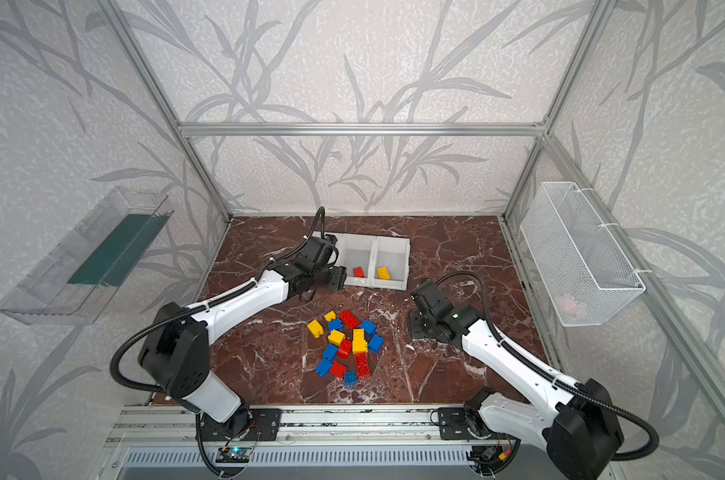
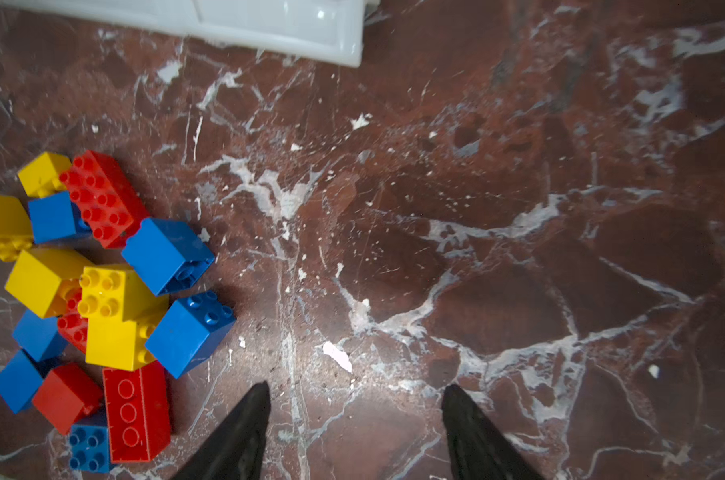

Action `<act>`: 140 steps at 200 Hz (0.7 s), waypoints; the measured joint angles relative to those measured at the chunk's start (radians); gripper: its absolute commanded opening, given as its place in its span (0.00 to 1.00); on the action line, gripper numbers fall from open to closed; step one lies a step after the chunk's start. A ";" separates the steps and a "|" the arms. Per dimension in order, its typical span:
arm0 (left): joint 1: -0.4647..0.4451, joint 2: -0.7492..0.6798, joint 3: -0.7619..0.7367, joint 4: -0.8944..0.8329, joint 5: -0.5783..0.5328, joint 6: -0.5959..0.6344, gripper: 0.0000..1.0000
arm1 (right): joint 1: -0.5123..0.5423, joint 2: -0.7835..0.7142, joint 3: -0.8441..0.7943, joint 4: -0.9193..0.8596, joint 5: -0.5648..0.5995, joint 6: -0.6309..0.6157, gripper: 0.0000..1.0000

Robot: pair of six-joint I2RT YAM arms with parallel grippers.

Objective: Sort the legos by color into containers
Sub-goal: 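Grasp a blue brick with the right gripper while the left arm withdraws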

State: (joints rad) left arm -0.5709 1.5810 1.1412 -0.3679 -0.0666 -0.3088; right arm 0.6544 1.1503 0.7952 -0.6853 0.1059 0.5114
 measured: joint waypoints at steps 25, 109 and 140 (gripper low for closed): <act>0.003 -0.120 -0.146 0.014 -0.032 -0.032 0.73 | 0.074 0.110 0.043 0.005 -0.003 0.010 0.68; 0.013 -0.365 -0.386 0.017 -0.101 -0.121 0.76 | 0.190 0.418 0.246 0.078 -0.077 -0.090 0.69; 0.016 -0.409 -0.407 0.018 -0.117 -0.131 0.78 | 0.190 0.467 0.258 0.089 -0.091 -0.114 0.68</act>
State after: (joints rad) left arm -0.5552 1.1717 0.7338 -0.3504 -0.1837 -0.4397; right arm 0.8448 1.6169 1.0531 -0.5968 0.0151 0.3969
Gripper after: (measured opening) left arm 0.774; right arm 0.684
